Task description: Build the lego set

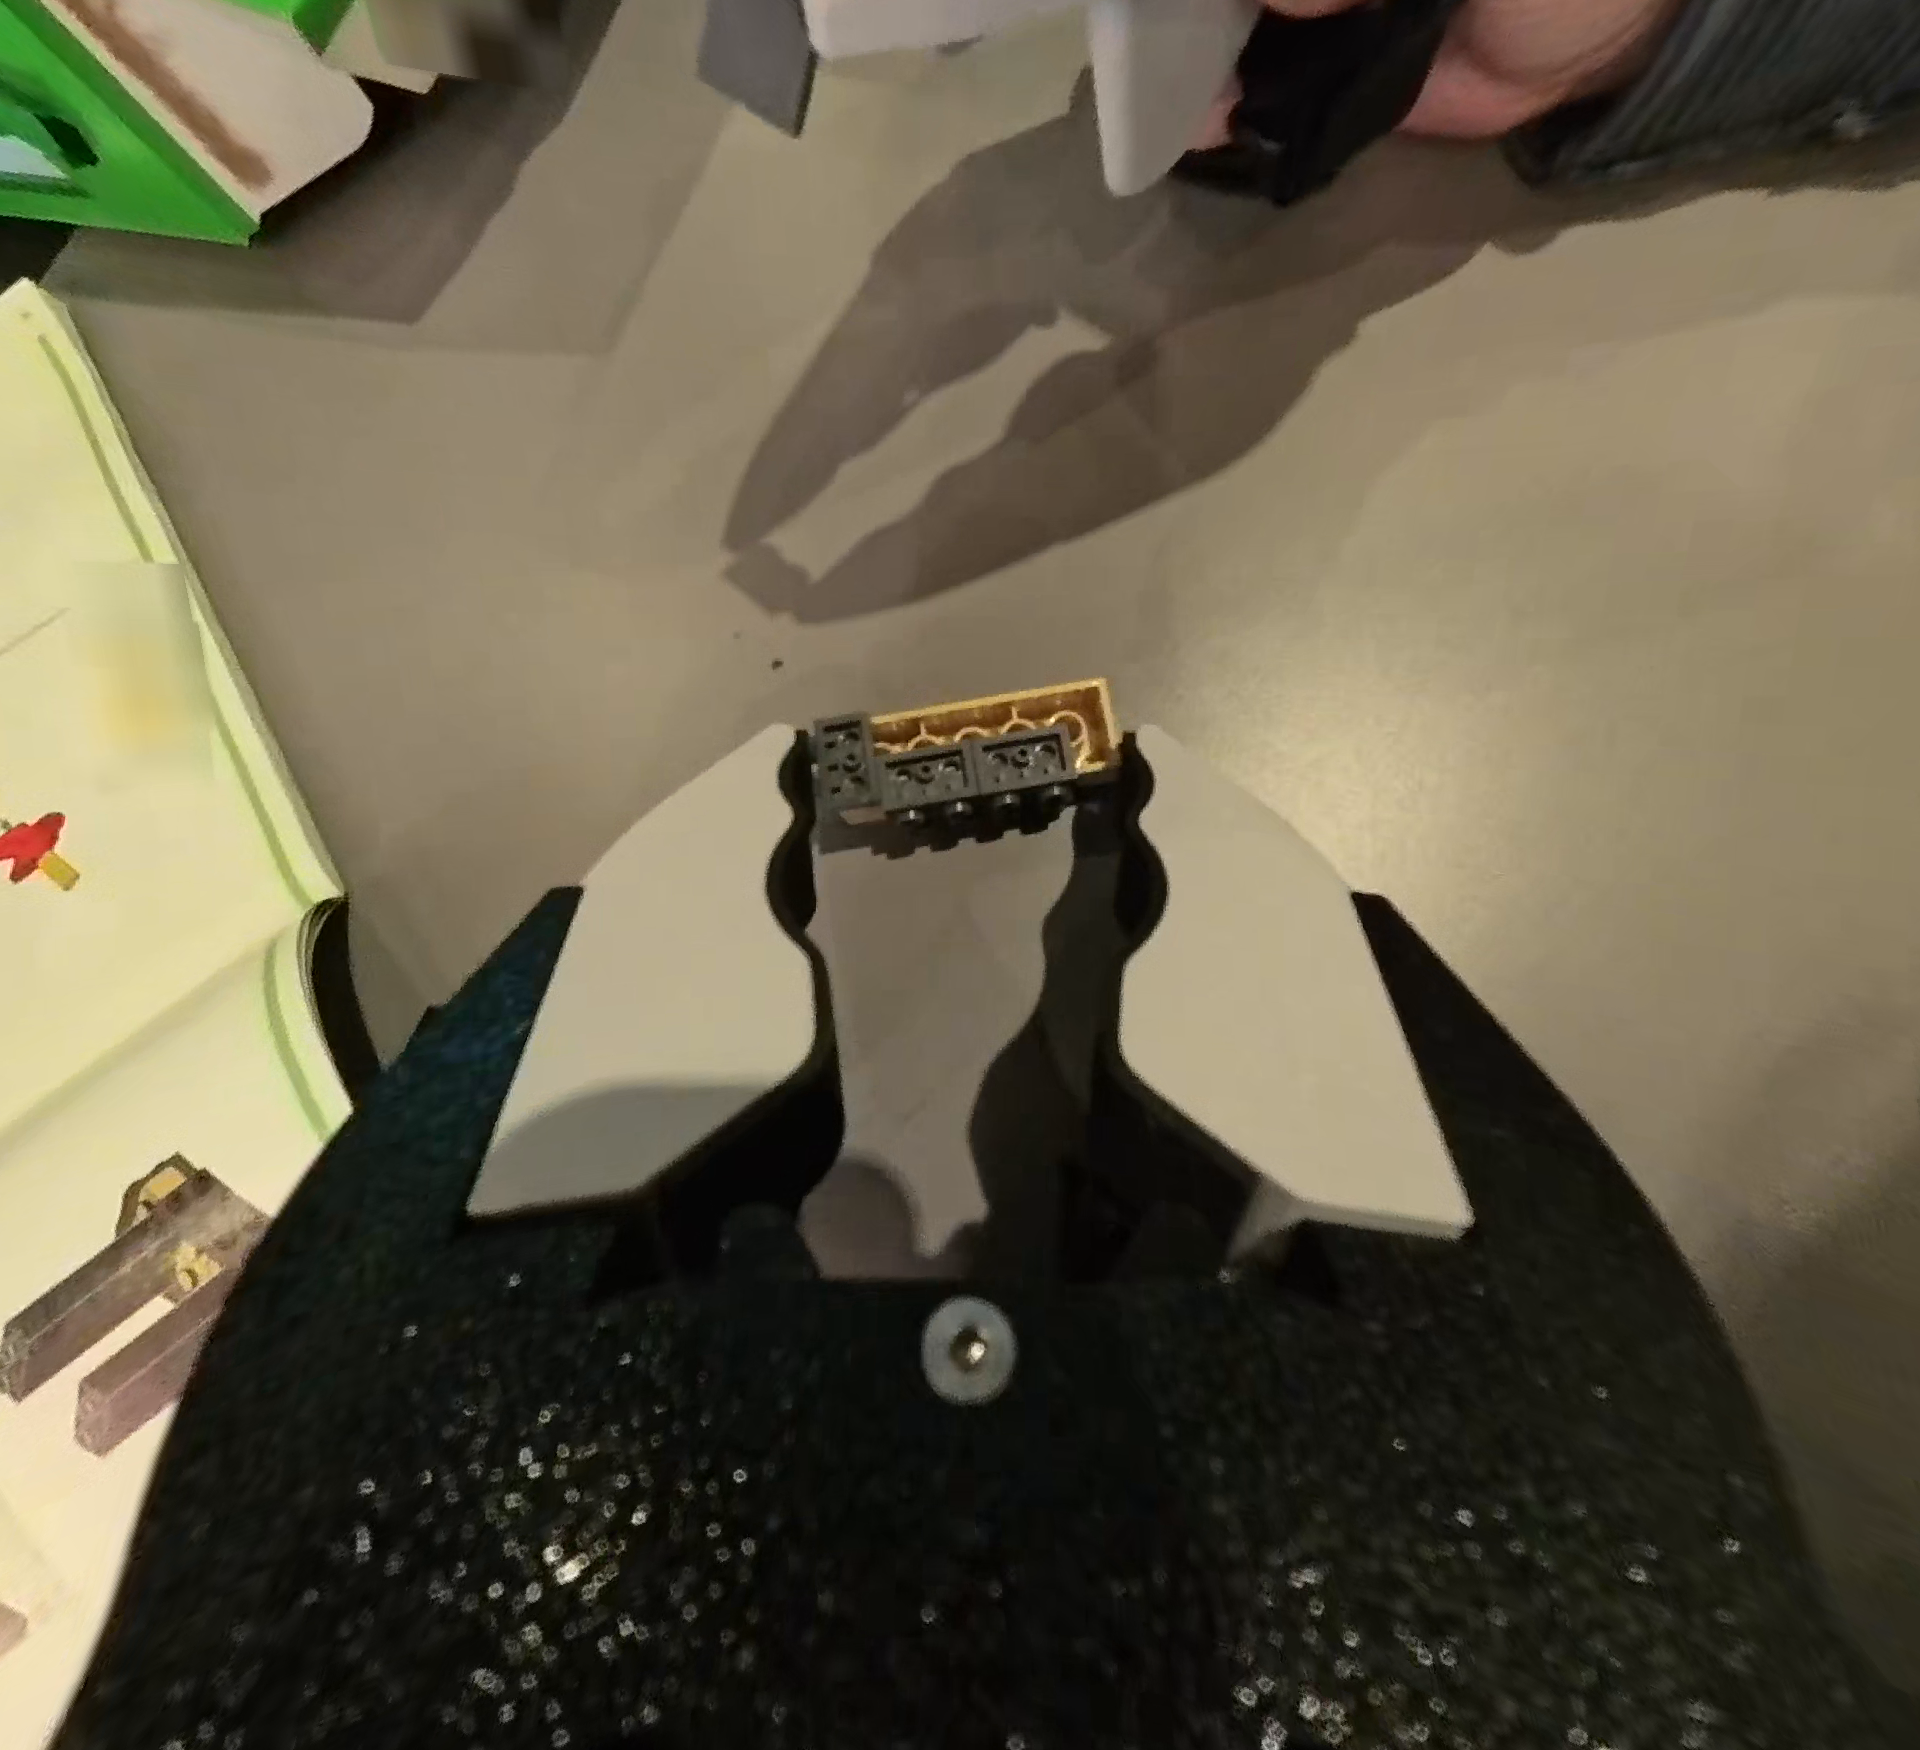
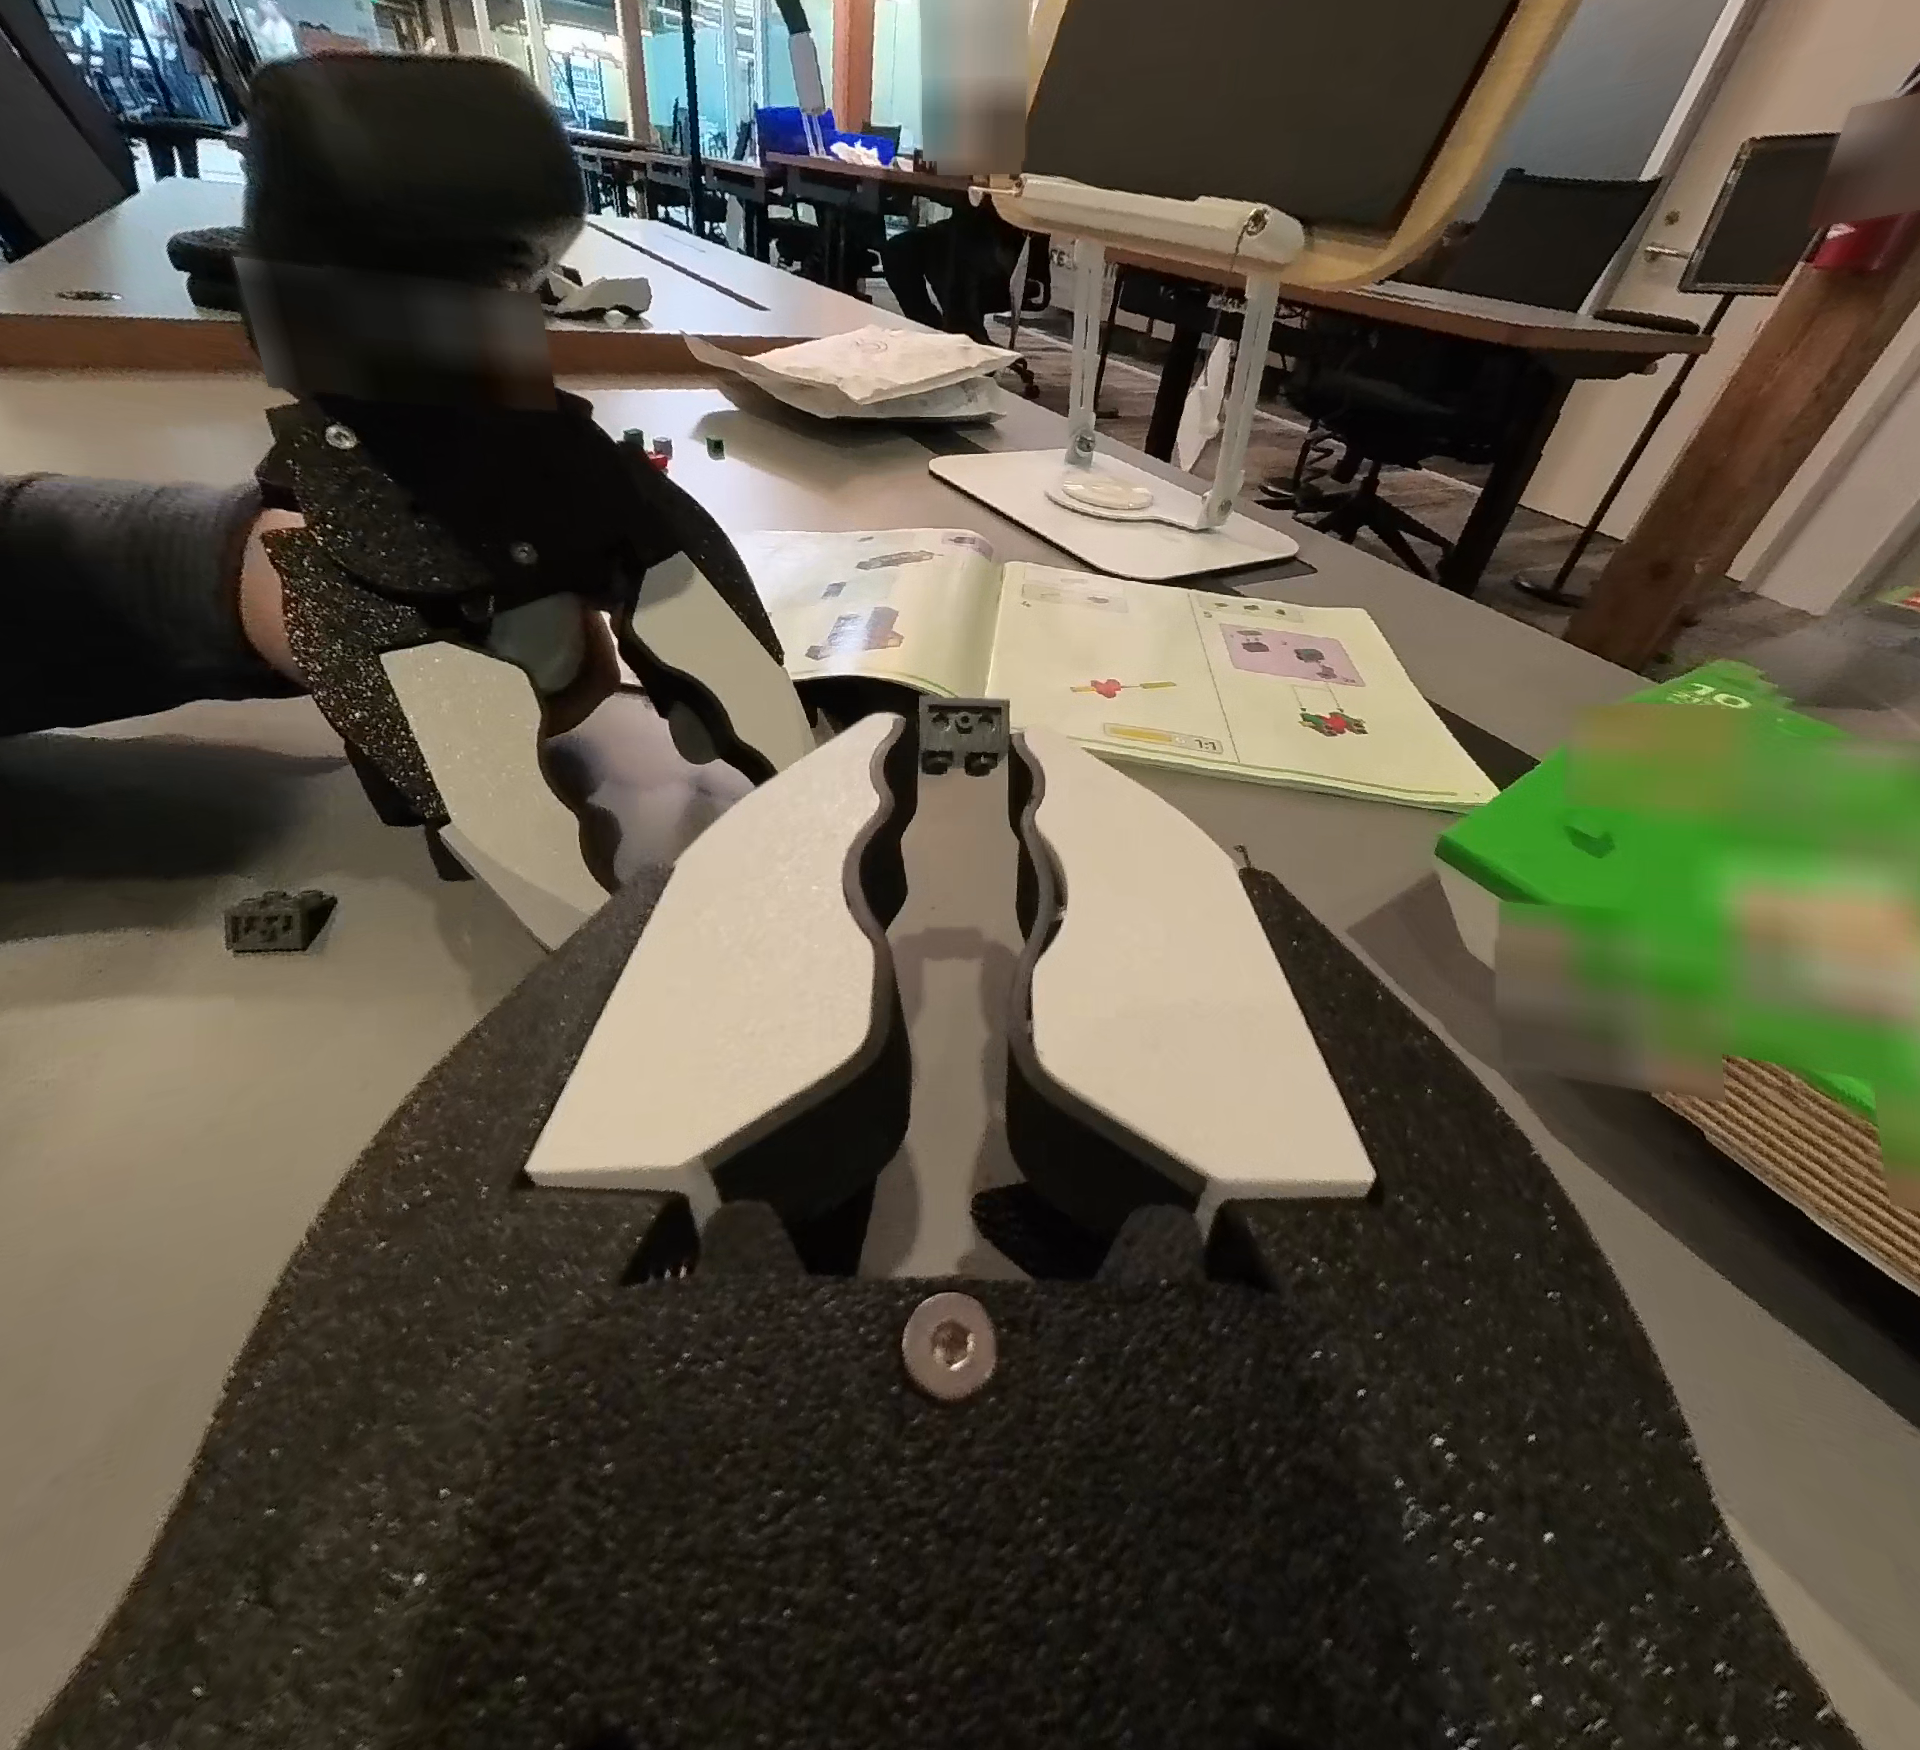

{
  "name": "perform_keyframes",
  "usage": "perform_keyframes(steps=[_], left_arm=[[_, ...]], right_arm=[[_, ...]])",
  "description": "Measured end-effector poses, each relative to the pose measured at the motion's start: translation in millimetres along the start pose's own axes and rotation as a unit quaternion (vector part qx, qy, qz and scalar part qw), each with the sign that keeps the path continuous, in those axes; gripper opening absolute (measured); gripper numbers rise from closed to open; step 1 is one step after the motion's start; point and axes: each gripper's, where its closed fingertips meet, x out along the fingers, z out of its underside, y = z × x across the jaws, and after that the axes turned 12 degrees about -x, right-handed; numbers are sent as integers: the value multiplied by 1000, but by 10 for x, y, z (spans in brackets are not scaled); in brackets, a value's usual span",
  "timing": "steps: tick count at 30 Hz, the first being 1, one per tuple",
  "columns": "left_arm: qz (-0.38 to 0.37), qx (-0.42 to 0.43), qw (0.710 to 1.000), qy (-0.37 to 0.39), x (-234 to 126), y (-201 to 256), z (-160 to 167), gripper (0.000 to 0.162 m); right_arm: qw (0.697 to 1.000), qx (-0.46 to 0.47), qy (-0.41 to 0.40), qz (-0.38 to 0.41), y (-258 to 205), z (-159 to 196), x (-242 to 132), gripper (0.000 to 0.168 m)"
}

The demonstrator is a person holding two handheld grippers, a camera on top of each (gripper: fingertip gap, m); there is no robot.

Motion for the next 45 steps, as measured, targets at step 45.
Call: perform_keyframes(steps=[45], left_arm=[[136,138,981,14,-108,495,89,55]], right_arm=[[926,-130,-207,-288,-1115,368,-87,16]])
